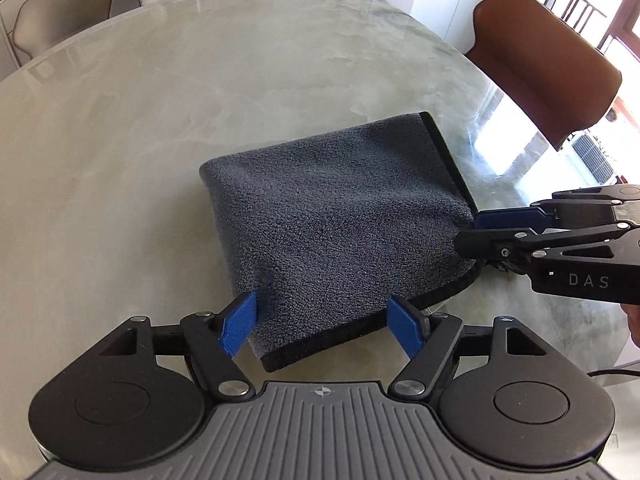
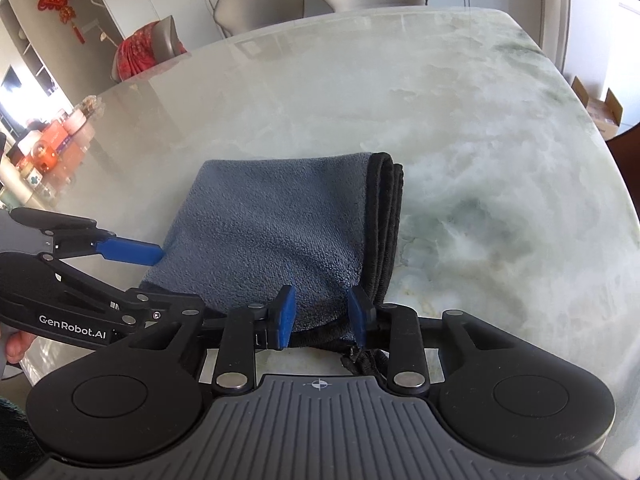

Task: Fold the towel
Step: 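Lower the folded end onto the towel and open both grippers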

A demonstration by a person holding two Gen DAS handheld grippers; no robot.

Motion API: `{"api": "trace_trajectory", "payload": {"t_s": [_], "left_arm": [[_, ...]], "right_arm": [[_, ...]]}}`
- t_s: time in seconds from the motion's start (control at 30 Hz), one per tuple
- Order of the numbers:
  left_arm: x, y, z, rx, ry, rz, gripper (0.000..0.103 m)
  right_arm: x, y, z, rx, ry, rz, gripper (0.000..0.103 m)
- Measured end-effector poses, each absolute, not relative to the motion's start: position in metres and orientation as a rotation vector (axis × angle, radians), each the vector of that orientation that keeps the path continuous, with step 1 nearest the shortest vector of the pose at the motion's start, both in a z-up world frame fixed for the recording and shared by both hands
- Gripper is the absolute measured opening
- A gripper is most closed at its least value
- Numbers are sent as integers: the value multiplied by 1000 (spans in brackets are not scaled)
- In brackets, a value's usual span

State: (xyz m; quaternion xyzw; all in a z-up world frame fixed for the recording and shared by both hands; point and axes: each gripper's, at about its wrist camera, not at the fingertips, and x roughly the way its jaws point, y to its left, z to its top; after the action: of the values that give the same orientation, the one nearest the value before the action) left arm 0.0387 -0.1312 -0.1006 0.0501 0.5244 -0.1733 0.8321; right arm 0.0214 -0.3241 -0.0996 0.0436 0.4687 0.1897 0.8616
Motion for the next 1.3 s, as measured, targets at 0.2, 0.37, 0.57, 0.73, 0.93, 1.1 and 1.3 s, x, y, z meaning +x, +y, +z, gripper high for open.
{"api": "trace_trajectory", "payload": {"t_s": [0.2, 0.37, 0.57, 0.73, 0.93, 1.1, 1.3], "left_arm": [[34, -122, -95, 46, 1108, -321, 78], [32, -109, -92, -20, 1108, -288, 78], [37, -104, -106, -82, 1172, -257, 78], [36, -107, -111, -72, 1180, -257, 79], [39, -111, -114, -58, 1171, -257, 83], [38, -109, -111, -73, 1172, -270, 83], [33, -103, -102, -85, 1152, -242, 83]], "right_arm": [[18, -323, -92, 71, 971, 388, 33], [7, -323, -83, 50, 955, 393, 37], [5, -323, -92, 50, 989, 389, 37], [10, -326, -103, 66, 1009, 385, 39], [11, -329, -109, 74, 1013, 378, 48], [7, -330, -102, 59, 1006, 360, 48], [2, -330, -89, 43, 1036, 285, 61]]}}
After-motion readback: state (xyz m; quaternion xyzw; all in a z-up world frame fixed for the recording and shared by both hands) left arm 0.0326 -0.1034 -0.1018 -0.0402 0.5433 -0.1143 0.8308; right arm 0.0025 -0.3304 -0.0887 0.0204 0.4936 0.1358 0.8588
